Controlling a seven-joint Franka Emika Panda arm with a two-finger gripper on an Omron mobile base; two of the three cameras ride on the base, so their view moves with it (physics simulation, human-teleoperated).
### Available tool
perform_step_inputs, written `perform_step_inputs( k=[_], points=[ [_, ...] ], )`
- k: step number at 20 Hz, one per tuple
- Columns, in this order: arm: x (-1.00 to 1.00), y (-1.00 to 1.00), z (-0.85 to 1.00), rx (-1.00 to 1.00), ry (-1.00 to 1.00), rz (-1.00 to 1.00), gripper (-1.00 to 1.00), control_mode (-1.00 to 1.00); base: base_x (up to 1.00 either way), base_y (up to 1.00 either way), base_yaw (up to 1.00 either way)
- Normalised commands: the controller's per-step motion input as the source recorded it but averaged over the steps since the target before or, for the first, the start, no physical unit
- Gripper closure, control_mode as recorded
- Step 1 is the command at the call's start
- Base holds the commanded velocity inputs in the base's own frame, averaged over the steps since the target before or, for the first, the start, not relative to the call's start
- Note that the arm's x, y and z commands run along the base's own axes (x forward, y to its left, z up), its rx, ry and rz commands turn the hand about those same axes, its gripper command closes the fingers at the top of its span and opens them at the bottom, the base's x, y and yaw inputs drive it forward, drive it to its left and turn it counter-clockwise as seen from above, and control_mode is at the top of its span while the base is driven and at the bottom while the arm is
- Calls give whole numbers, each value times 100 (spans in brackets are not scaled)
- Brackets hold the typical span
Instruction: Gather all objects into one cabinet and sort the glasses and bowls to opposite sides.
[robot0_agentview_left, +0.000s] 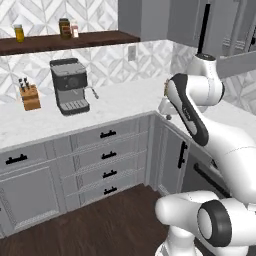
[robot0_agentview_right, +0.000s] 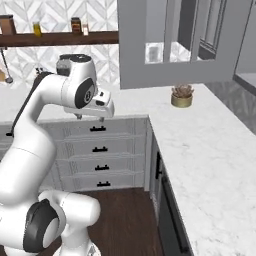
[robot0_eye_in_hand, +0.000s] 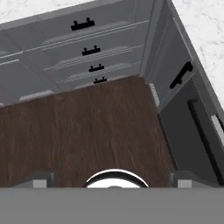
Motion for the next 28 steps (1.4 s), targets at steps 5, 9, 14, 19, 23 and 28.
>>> perform_step_inputs(
  k=[5, 9, 14, 19, 23, 28],
  points=[
    [0, 0, 0, 0, 0, 0, -100, 100, 0, 13, 52],
    [0, 0, 0, 0, 0, 0, -100, 100, 0, 16, 52],
    [0, 0, 0, 0, 0, 0, -100, 100, 0, 20, 52],
    [0, 0, 0, 0, 0, 0, -100, 100, 0, 27, 53],
    [0, 0, 0, 0, 0, 0, -100, 100, 0, 21, 54],
    [0, 0, 0, 0, 0, 0, -100, 100, 0, 40, 52]
  ],
)
